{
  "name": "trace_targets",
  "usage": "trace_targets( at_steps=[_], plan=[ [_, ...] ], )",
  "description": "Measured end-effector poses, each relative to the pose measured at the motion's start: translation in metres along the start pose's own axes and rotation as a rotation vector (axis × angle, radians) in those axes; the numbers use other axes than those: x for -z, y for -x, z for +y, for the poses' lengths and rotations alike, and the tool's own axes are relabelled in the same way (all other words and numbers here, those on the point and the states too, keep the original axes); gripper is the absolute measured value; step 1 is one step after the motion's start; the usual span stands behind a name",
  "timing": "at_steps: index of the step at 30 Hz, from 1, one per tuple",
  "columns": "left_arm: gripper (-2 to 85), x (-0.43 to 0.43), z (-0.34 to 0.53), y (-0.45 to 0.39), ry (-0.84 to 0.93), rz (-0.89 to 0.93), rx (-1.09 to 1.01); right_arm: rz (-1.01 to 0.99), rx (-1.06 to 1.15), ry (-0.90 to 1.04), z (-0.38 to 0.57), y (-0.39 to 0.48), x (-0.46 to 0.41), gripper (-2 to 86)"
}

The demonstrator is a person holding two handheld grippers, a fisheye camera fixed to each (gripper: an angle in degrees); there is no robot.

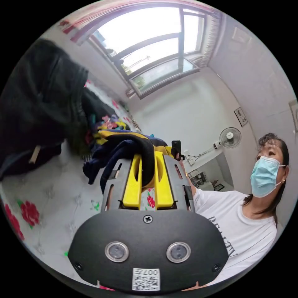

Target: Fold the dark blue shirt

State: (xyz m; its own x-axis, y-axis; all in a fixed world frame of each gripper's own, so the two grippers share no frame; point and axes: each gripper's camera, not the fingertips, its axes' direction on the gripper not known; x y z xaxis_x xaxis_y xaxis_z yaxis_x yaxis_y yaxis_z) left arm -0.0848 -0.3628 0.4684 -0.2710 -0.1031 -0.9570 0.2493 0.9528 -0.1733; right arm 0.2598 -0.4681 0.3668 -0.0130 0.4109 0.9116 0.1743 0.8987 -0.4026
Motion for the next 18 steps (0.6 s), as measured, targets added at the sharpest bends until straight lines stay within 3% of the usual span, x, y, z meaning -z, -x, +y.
trace_targets(
  at_steps=[2,5,9,15,18],
  plan=[
    [6.4,-0.019,-0.054,-0.032,-0.042,-0.04,-0.107,0.06,0.111,-0.085,-0.041,0.036,0.019,3.6],
    [6.8,-0.058,-0.091,-0.032,-0.076,-0.163,-0.128,0.165,0.102,-0.161,-0.077,0.035,0.019,4.5],
    [8.9,-0.115,-0.073,0.026,-0.041,-0.445,0.014,0.419,0.031,-0.245,-0.074,-0.013,-0.005,5.8],
    [9.4,-0.169,0.11,0.118,0.196,-0.723,0.111,0.696,-0.141,-0.106,0.066,-0.113,-0.022,8.0],
    [9.5,-0.185,0.222,0.133,0.386,-0.867,0.107,0.997,-0.287,-0.077,0.166,-0.143,0.015,8.5]
  ],
)
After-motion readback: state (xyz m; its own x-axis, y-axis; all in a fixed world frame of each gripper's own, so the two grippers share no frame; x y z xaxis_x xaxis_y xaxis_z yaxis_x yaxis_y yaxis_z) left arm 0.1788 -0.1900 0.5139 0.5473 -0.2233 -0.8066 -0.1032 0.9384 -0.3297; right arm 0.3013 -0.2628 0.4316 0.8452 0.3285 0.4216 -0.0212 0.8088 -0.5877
